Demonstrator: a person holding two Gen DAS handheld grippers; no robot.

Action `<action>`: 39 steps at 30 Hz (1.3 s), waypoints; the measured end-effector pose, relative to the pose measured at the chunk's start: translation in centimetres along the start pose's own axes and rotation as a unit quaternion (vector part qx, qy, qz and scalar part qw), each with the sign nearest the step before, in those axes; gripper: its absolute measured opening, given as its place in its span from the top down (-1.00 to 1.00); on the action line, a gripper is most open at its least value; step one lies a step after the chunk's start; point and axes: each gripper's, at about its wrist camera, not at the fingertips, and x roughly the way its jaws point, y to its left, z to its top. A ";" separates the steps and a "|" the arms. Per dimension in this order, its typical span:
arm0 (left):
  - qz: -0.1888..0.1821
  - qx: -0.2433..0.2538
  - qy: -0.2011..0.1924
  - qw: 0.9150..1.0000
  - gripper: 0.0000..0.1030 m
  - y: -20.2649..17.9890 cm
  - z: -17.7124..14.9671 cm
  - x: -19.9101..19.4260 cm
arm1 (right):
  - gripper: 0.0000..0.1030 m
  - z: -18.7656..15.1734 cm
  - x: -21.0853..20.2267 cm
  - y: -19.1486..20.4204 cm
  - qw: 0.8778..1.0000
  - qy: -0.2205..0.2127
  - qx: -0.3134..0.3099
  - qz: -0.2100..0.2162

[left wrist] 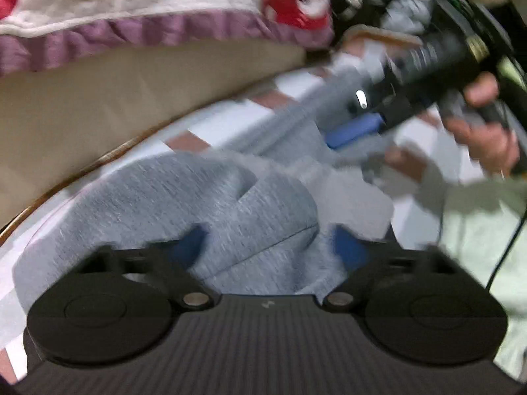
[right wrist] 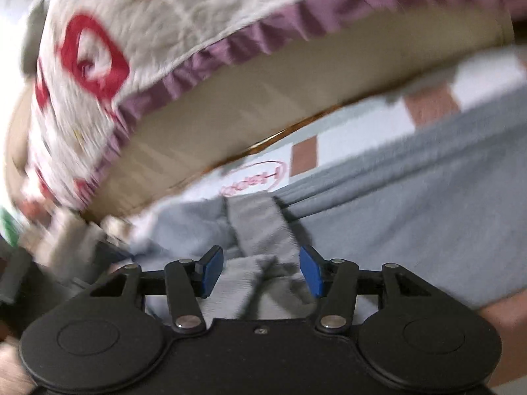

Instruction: Fold clothes

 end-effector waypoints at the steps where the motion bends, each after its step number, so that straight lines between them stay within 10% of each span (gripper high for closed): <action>1: 0.006 0.015 -0.006 1.000 0.30 -0.5 -0.4 -0.5 | -0.14 -0.4 0.1 0.0 1.000 0.007 0.007 0.018; 2: 0.011 0.026 -0.013 1.000 0.70 -1.0 -0.8 -1.0 | -0.17 -0.7 0.2 -0.1 0.999 0.013 0.015 0.035; 5: 0.017 0.001 -0.041 0.999 0.79 -1.4 -1.9 -3.1 | -0.22 -1.6 0.2 0.7 0.997 0.031 -0.015 0.067; 20: 0.077 -0.045 -0.170 0.981 0.84 0.4 -0.7 -7.8 | -0.41 -0.4 0.8 1.8 0.993 -0.016 -0.047 0.111; 30: 0.092 -0.078 -0.182 0.976 0.85 3.2 2.0 -6.0 | -0.54 0.0 1.6 0.3 0.993 -0.039 -0.031 0.108; 39: 0.074 -0.115 -0.205 0.969 0.86 6.2 1.7 -8.2 | -0.77 4.1 7.0 0.0 0.980 0.031 -0.039 0.192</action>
